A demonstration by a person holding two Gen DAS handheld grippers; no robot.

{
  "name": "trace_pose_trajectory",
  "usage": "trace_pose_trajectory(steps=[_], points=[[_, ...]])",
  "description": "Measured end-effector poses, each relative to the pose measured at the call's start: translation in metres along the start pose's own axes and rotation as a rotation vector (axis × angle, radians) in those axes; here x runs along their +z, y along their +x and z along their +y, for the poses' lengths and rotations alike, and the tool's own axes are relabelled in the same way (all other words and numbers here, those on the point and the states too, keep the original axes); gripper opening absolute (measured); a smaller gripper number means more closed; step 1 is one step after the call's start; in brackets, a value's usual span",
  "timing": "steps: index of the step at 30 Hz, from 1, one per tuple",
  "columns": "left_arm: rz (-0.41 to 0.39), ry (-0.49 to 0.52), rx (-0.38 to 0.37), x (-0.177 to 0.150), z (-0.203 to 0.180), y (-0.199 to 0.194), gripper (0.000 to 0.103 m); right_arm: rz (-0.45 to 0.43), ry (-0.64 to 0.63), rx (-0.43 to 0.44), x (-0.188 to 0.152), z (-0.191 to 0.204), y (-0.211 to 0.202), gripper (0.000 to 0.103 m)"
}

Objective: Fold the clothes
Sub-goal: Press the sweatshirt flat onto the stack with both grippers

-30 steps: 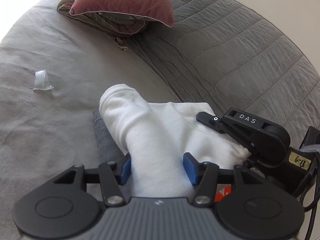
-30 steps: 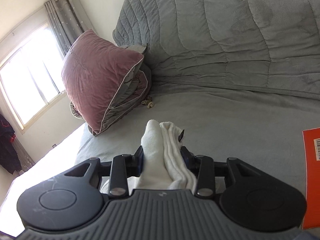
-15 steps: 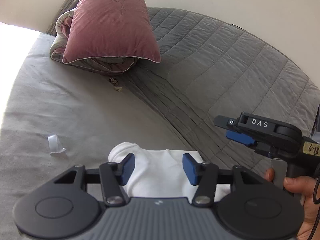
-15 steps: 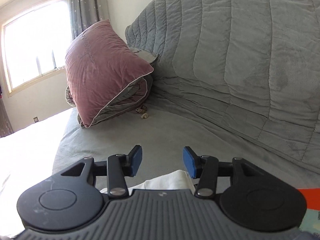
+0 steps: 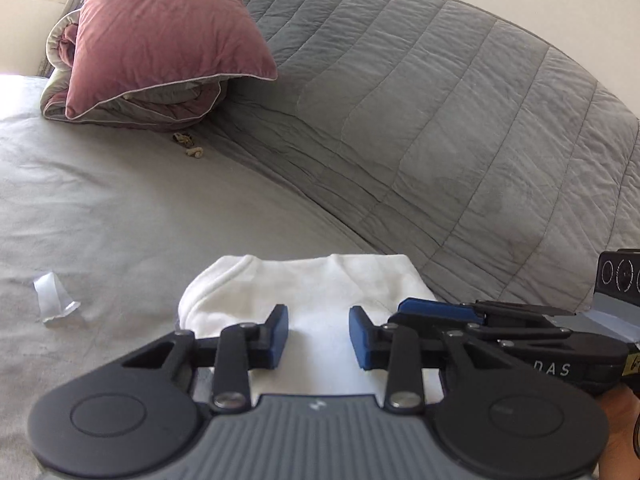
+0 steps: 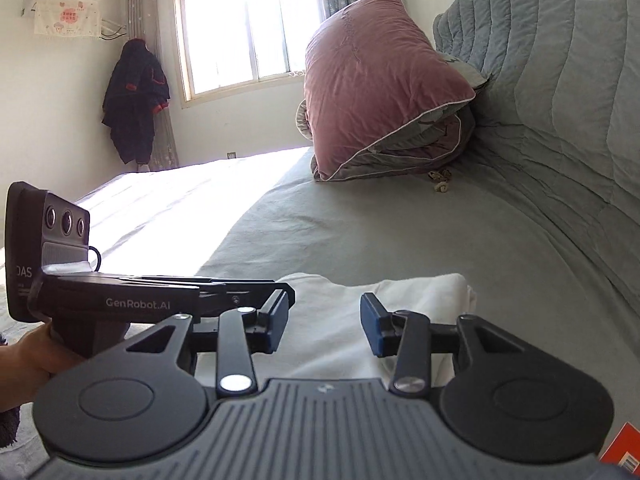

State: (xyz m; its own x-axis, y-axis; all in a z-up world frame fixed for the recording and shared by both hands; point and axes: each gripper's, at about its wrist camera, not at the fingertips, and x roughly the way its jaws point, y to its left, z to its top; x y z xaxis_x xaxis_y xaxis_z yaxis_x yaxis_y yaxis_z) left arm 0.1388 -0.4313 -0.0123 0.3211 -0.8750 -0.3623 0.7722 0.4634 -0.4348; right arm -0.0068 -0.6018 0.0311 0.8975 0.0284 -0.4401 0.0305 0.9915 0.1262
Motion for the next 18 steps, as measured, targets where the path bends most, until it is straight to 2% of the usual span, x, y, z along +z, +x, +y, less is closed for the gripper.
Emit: trace_pose_trajectory(steps=[1, 3, 6, 8, 9, 11, 14, 18], points=[[-0.008, 0.006, 0.000, -0.001, -0.003, -0.002, 0.034, 0.018, 0.010, -0.008, -0.009, -0.004, 0.005, 0.024], [-0.030, 0.021, -0.001, -0.002, -0.009, -0.007, 0.034, 0.022, 0.017, -0.086, -0.023, -0.012, 0.013, 0.018], [-0.062, 0.043, -0.002, -0.003, -0.019, -0.015, 0.034, -0.033, 0.107, -0.060, -0.023, -0.020, 0.000, 0.018], [-0.086, 0.061, -0.011, -0.004, -0.027, -0.024, 0.034, -0.063, 0.103, -0.081, -0.020, -0.014, -0.014, 0.023], [-0.098, 0.072, -0.021, -0.005, -0.032, -0.030, 0.034, -0.078, 0.099, -0.092, -0.018, -0.011, -0.021, 0.028], [-0.123, 0.095, -0.040, -0.007, -0.041, -0.043, 0.034, -0.101, 0.066, -0.113, -0.018, -0.003, -0.034, 0.028], [-0.119, 0.104, -0.056, -0.019, -0.050, -0.059, 0.034, -0.112, 0.031, -0.113, -0.020, 0.007, -0.049, 0.028], [-0.052, 0.121, -0.035, -0.029, -0.055, -0.057, 0.034, -0.062, -0.014, -0.126, -0.026, 0.018, -0.047, 0.029]])
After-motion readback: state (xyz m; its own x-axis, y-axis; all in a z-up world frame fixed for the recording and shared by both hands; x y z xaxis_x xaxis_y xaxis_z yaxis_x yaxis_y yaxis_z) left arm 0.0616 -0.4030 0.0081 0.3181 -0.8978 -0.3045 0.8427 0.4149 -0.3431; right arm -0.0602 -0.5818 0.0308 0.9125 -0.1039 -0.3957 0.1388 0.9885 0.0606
